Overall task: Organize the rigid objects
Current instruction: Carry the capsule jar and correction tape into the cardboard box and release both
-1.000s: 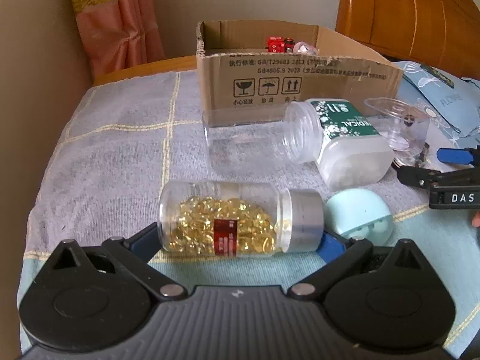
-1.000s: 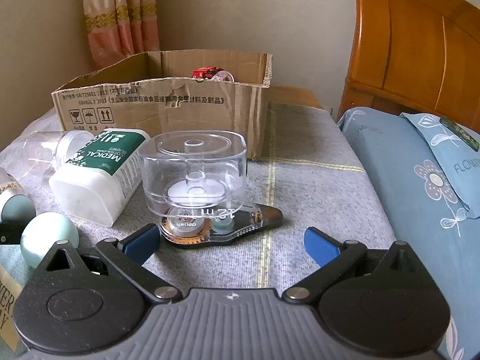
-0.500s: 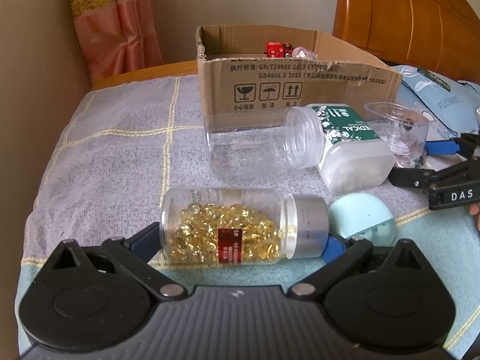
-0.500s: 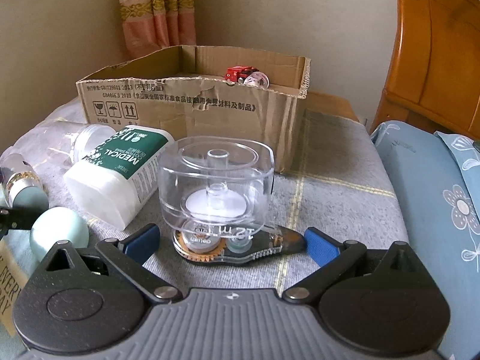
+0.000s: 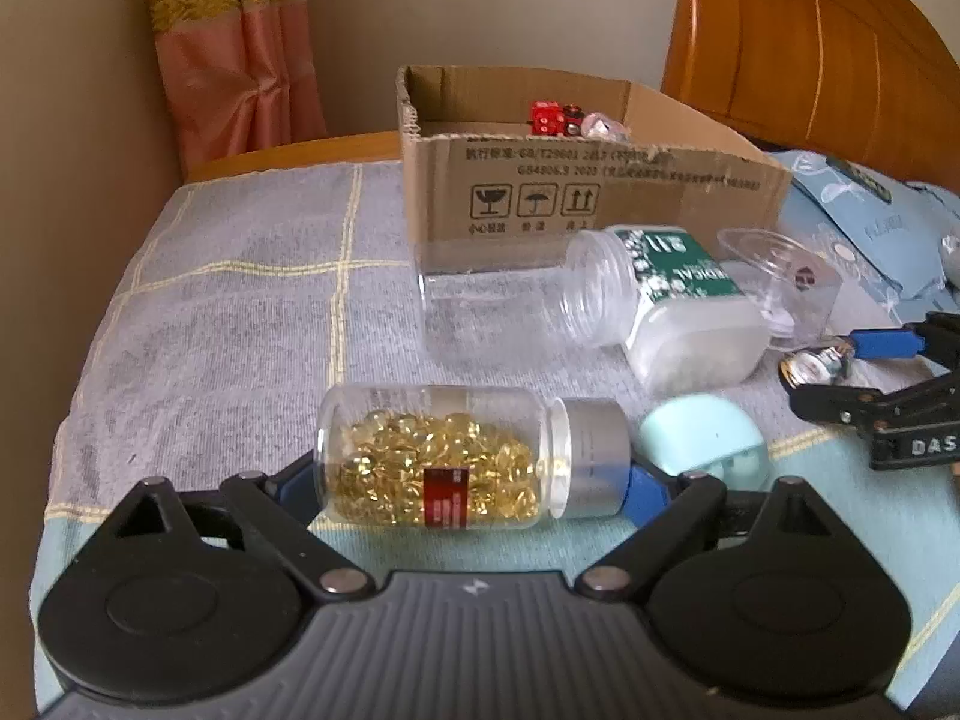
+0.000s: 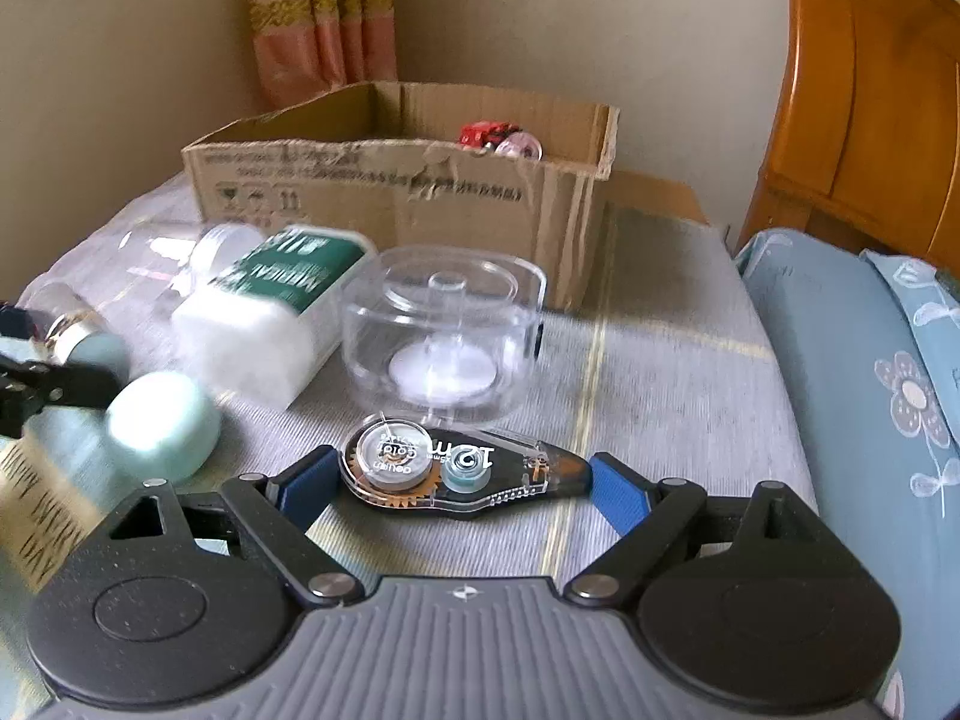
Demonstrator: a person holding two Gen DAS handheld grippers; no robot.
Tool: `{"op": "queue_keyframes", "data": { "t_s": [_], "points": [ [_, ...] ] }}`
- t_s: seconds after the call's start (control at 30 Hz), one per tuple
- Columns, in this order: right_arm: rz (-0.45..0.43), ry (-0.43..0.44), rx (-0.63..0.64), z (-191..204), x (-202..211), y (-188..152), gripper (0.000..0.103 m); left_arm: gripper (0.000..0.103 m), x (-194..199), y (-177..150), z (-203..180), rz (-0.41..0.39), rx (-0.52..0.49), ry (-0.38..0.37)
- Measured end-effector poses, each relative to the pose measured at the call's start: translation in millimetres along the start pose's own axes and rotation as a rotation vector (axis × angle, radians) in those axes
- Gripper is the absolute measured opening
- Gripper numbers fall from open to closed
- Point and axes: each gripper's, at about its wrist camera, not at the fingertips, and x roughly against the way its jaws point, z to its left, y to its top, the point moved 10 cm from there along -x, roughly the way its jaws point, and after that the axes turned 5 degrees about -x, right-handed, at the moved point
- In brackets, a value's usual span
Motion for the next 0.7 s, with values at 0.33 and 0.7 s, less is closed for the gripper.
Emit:
{"op": "queue_keyframes", "data": {
  "t_s": [0.33, 0.7],
  "points": [
    [0.003, 0.003, 0.001, 3.4, 6.2, -10.4, 0.101, 0.095, -1.0, -1.1, -0.6, -0.004, -0.014, 0.034],
    [0.013, 0.019, 0.041, 6.3, 3.4, -4.3, 0.092, 0.093, 1.1, 5.0, 2.0, -0.020, 0.015, 0.024]
  ]
}}
